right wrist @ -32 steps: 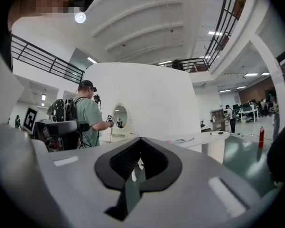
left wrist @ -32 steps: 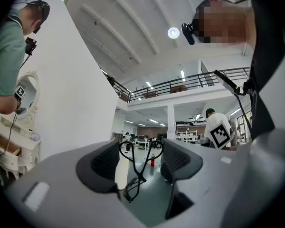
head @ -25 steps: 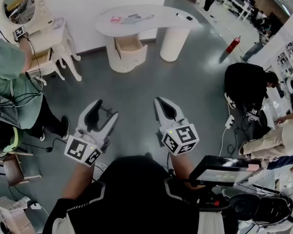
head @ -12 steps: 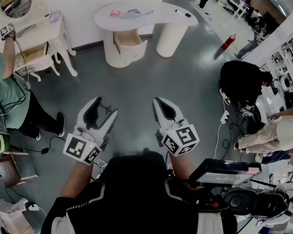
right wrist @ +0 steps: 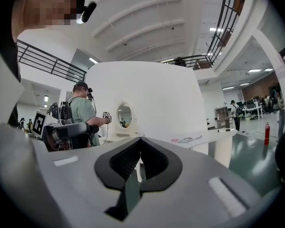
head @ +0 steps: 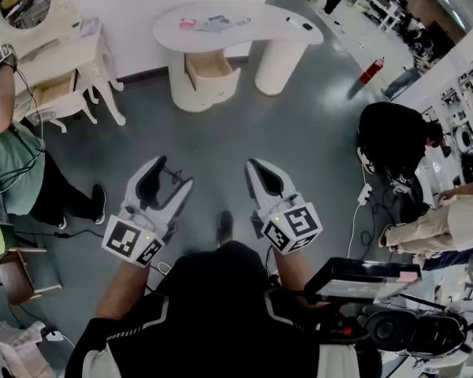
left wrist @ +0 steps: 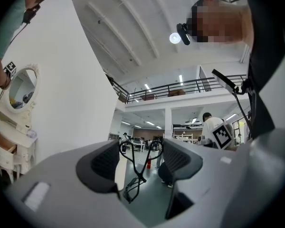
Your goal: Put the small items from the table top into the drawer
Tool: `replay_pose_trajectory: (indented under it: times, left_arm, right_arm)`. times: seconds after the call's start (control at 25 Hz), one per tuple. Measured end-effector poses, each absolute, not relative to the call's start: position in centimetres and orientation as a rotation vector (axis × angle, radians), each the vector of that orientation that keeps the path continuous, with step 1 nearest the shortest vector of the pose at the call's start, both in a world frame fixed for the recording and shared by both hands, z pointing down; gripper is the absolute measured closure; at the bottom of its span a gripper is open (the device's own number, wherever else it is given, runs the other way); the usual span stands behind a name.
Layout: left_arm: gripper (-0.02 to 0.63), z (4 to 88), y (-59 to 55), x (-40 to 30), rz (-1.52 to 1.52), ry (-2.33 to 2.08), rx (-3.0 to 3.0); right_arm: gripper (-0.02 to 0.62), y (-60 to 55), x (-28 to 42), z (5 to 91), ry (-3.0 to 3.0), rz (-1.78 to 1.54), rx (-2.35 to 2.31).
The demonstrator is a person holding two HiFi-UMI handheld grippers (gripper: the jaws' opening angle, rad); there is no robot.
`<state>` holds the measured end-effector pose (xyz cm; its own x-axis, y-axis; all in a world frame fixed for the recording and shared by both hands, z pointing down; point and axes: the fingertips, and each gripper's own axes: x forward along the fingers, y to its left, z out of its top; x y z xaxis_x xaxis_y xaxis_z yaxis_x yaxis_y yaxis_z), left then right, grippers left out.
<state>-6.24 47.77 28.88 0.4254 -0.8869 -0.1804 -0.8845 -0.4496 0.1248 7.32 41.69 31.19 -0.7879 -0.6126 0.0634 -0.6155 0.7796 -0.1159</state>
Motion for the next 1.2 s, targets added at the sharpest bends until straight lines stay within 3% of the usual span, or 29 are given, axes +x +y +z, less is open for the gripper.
replay_pose_trajectory:
  times: [0.4,1.2]
  left_arm:
    - [0.322,26.5,39.8,-5.7,-0.298,-1.703,2.681]
    - [0.324,27.5,24.8,1.2,-0.216,-1.721,2.603]
  right_arm:
    - [0.592,32.0,7.5,29.8,-3.003,0.178,0.954]
    - [0.592,17.3,14.1,30.9,-3.04,0.235,0.908]
